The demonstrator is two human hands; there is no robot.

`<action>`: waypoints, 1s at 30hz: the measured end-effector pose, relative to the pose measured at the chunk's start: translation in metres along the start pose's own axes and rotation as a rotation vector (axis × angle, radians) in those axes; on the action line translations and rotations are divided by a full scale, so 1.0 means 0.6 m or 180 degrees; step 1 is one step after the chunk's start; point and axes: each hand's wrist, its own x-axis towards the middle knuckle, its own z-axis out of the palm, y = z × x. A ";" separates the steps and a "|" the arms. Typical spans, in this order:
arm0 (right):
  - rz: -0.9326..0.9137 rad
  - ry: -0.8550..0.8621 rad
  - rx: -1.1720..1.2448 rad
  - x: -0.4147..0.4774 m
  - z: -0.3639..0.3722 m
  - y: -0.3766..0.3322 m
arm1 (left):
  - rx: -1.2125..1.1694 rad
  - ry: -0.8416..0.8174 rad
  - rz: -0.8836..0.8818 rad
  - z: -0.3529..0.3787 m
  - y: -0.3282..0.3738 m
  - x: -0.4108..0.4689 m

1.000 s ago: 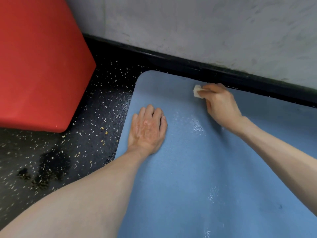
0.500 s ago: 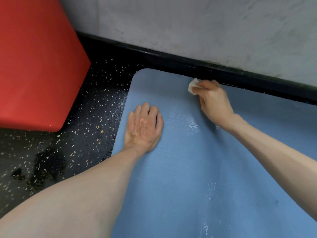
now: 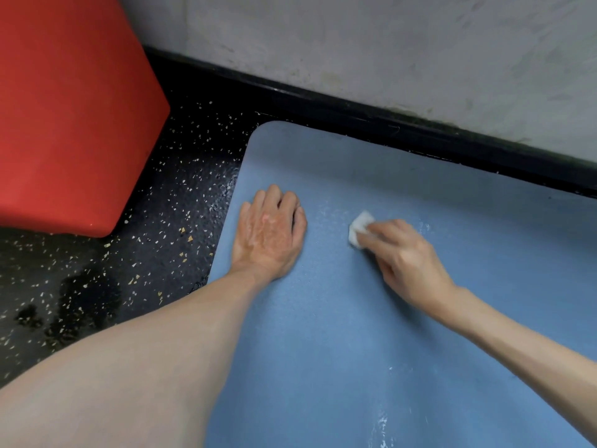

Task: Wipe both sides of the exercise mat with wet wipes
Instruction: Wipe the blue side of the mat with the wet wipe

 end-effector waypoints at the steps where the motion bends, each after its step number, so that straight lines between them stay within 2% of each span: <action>1: -0.0073 -0.0083 0.0041 -0.014 -0.002 -0.009 | 0.0000 -0.0001 0.0006 0.001 0.001 0.000; 3: -0.0109 -0.0167 0.0055 -0.010 -0.001 -0.003 | -0.0012 0.0019 0.0016 0.001 0.002 0.000; 6: 0.0035 0.0052 0.0028 0.020 0.000 0.011 | -0.0008 0.0047 0.0030 0.003 0.001 0.000; 13: 0.0496 0.0067 0.0631 -0.028 -0.006 -0.048 | 0.0026 0.0073 0.0037 0.002 0.002 0.000; 17: 0.0901 0.0060 0.0590 -0.007 -0.003 -0.043 | 0.0029 0.0015 0.0007 0.002 0.001 0.000; 20: 0.0802 -0.0025 0.0519 0.006 -0.006 -0.023 | 0.0012 0.0011 0.0016 0.002 0.000 -0.002; 24: 0.0979 0.0330 0.0235 0.037 -0.016 0.017 | -0.0015 0.0027 0.0016 0.002 0.001 0.000; 26: 0.0760 0.0212 0.0285 0.009 -0.010 -0.011 | -0.0033 0.0049 0.0013 0.002 0.000 0.001; 30: 0.0162 -0.0363 0.0726 -0.076 -0.011 -0.090 | 0.0009 0.0028 0.0052 0.003 0.001 0.000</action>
